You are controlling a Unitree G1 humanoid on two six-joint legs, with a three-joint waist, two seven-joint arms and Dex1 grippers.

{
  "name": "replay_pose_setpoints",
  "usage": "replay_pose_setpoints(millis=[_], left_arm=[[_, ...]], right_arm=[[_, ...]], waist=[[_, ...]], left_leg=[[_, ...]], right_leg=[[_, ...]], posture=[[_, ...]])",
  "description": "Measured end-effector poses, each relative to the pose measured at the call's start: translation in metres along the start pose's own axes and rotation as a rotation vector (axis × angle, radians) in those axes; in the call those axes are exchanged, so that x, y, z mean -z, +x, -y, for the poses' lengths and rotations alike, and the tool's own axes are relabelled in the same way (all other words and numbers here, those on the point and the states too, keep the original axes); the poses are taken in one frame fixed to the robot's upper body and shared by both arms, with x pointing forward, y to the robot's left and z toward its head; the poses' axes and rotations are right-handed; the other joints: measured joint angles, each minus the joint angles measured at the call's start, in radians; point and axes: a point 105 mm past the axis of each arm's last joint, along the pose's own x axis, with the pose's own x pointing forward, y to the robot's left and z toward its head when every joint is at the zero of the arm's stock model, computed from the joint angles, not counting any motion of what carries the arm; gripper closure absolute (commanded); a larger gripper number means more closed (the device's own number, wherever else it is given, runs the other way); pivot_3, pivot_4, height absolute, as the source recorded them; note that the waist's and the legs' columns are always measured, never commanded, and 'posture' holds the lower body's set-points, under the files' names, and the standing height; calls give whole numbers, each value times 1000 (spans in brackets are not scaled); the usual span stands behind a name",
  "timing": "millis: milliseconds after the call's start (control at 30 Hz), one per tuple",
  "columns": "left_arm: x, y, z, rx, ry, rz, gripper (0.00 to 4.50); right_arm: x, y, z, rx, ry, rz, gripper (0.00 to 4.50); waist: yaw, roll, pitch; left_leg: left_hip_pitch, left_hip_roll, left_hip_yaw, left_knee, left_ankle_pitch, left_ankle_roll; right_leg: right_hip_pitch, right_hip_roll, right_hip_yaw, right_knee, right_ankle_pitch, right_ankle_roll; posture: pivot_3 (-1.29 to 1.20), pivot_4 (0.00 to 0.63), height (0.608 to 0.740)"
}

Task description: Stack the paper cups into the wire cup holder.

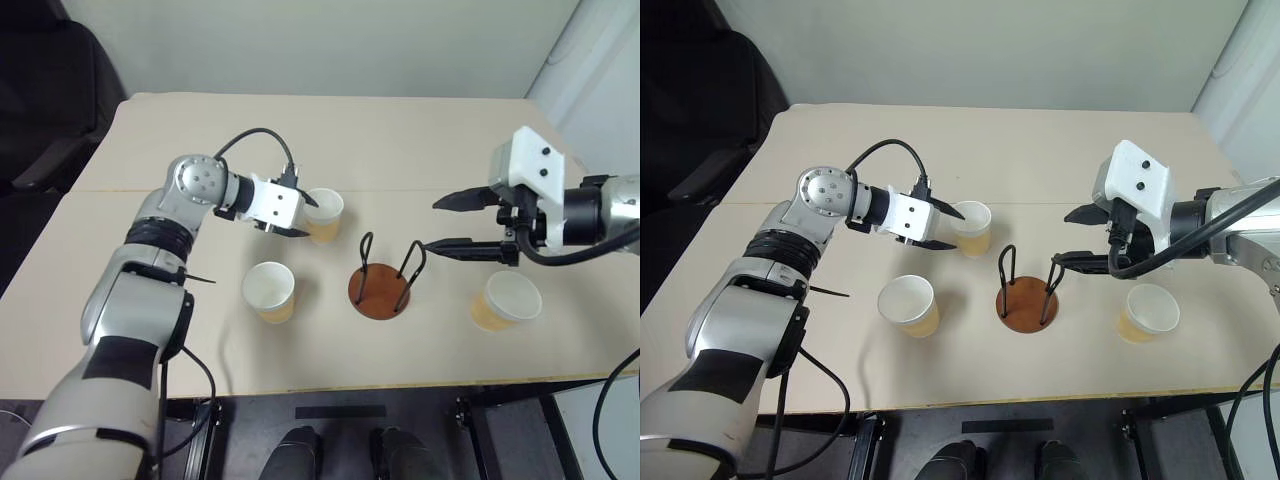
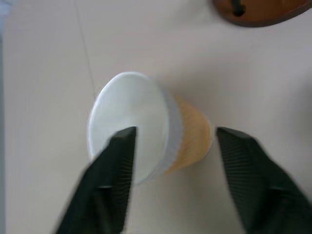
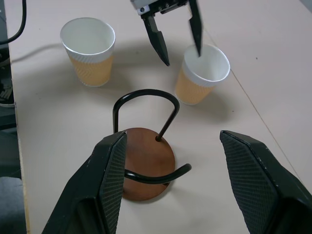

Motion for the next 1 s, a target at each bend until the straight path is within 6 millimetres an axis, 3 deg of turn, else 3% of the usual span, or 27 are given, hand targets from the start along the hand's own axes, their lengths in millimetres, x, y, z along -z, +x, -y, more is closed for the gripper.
replay_pose_setpoints(millis=[100,167,633,867,1000], left_arm=[[0,-1,4,38,-20,10,4051],[0,-2,6,58,-34,16,4440],[6,-23,17,158,-248,57,4440],[-3,-56,-21,34,-358,87,4440],[-9,-64,-28,27,-373,92,4440]], right_arm=[[0,0,0,1,0,0,1453],[0,0,0,1,1,0,1453],[2,-1,3,8,18,1,1453],[7,-1,3,5,33,-7,1453],[11,-1,5,10,47,-9,1453]], waist=[[0,0,0],[0,0,0],[2,0,0],[4,1,0],[2,1,0]], left_leg=[[0,0,0,1,0,0],[0,0,0,1,0,0],[-1,0,0,5,-1,1],[-6,-1,-2,8,-1,2],[-6,-2,-1,8,-1,2]], right_leg=[[0,0,0,1,0,0],[0,0,-1,1,0,0],[0,0,-1,2,0,1],[-2,-1,-2,2,1,2],[-1,0,-3,1,1,2]], posture=[[0,150,740],[0,150,740],[0,150,740],[0,150,740],[0,150,740]])
